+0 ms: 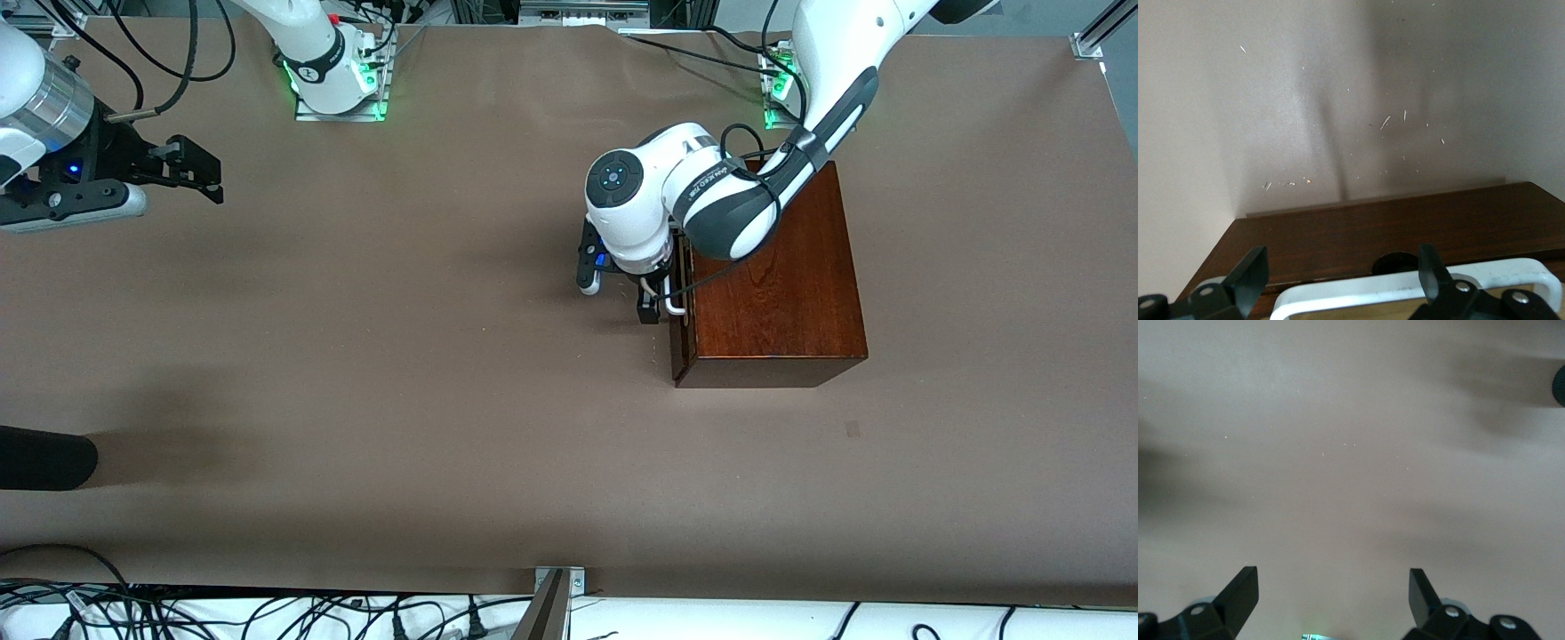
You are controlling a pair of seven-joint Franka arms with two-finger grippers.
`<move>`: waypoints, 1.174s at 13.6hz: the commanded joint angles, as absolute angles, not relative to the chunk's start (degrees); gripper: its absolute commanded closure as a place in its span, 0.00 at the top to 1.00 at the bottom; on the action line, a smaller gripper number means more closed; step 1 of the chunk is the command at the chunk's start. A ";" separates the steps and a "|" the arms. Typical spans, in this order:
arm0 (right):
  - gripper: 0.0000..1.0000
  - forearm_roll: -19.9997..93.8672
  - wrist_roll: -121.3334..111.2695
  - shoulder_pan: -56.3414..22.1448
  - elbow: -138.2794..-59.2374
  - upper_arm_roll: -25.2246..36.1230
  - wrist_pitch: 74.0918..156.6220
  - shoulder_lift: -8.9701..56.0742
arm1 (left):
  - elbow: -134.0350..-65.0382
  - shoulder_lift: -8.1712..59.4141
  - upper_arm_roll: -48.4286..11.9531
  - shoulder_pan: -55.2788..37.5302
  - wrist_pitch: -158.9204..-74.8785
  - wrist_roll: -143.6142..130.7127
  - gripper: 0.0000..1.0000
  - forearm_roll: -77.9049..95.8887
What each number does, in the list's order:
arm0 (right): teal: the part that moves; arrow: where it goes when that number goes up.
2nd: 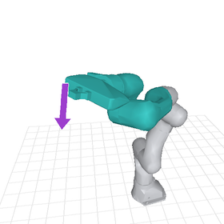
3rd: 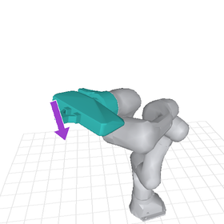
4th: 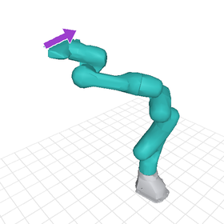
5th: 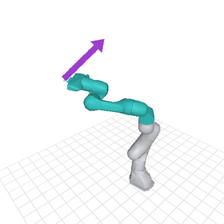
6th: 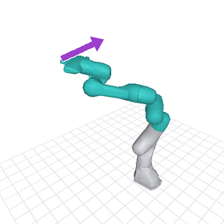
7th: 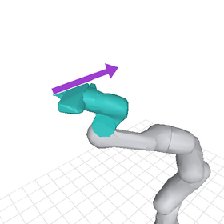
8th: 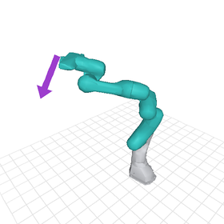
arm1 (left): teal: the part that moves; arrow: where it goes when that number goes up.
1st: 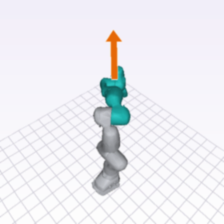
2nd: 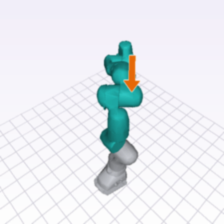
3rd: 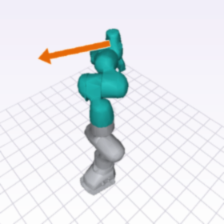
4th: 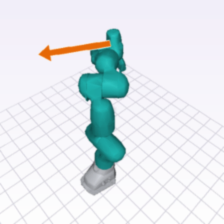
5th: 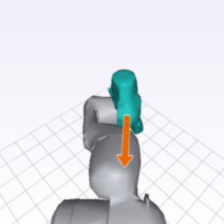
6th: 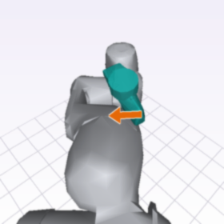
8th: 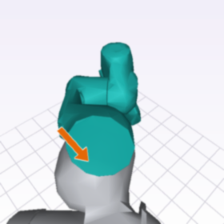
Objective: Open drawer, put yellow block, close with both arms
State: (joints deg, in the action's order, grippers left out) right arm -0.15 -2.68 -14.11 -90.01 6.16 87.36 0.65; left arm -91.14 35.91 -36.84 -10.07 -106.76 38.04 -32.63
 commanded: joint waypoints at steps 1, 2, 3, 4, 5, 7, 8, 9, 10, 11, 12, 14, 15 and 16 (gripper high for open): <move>1.00 -0.88 -2.29 -13.80 -88.68 5.80 86.48 0.97 | -90.88 30.51 -37.71 -9.14 -104.50 33.69 1.00 -24.82; 1.00 -0.79 -2.29 -13.80 -88.68 5.80 86.48 0.97 | -90.10 28.67 -37.79 -9.14 -104.50 31.14 1.00 -21.57; 1.00 -0.79 -2.29 -13.71 -88.68 5.80 86.57 1.05 | -88.52 27.00 -37.71 -9.14 -103.89 29.29 1.00 -19.10; 1.00 -0.79 -2.37 -13.71 -88.68 5.89 86.57 1.05 | -87.72 24.89 -37.53 -8.97 -101.36 27.01 1.00 -17.42; 1.00 -0.88 -2.46 -13.71 -88.68 5.89 86.57 1.05 | -86.32 22.61 -37.36 -8.09 -98.12 23.07 1.00 -16.53; 1.00 -0.88 -2.46 -13.62 -88.68 5.89 86.57 1.05 | -83.51 19.44 -37.27 -5.03 -91.96 17.51 1.00 -16.52; 1.00 -0.88 -2.55 -13.62 -88.68 5.89 86.57 1.05 | -81.67 18.47 -37.09 -3.10 -89.58 16.10 1.00 -16.52; 1.00 -0.88 -2.55 -13.54 -88.68 6.06 86.57 1.05 | -79.74 17.94 -37.09 -0.38 -87.30 15.56 1.00 -16.78; 1.00 -0.88 -2.55 -13.54 -88.68 6.06 86.57 1.05 | -79.02 16.54 -36.13 1.91 -85.97 15.47 1.00 -16.79; 1.00 -0.88 -2.55 -13.54 -88.68 6.06 86.66 1.05 | -79.62 13.83 -31.69 2.19 -86.13 15.38 1.00 -16.87; 1.00 -0.97 -2.64 -13.54 -88.68 6.06 86.75 1.05 | -80.24 11.62 -24.85 0.89 -87.00 15.38 1.00 -14.79; 1.00 -0.97 -2.64 -13.36 -88.68 6.06 86.31 1.05 | -82.34 6.88 -14.38 -1.49 -88.68 14.07 1.00 -6.81; 1.00 -0.97 -2.55 -13.19 -88.68 6.41 86.22 1.05 | -83.48 4.42 -10.67 -2.28 -88.86 10.50 1.00 -3.72; 1.00 -0.88 -2.55 -13.18 -88.68 6.42 86.31 1.05 | -83.76 2.83 -7.59 -3.07 -88.77 5.24 1.00 -2.47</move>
State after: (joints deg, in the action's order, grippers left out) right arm -0.34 -2.68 -13.66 -89.87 6.41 87.35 0.71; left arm -79.81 8.59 -13.62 -0.19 -87.70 13.04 -6.18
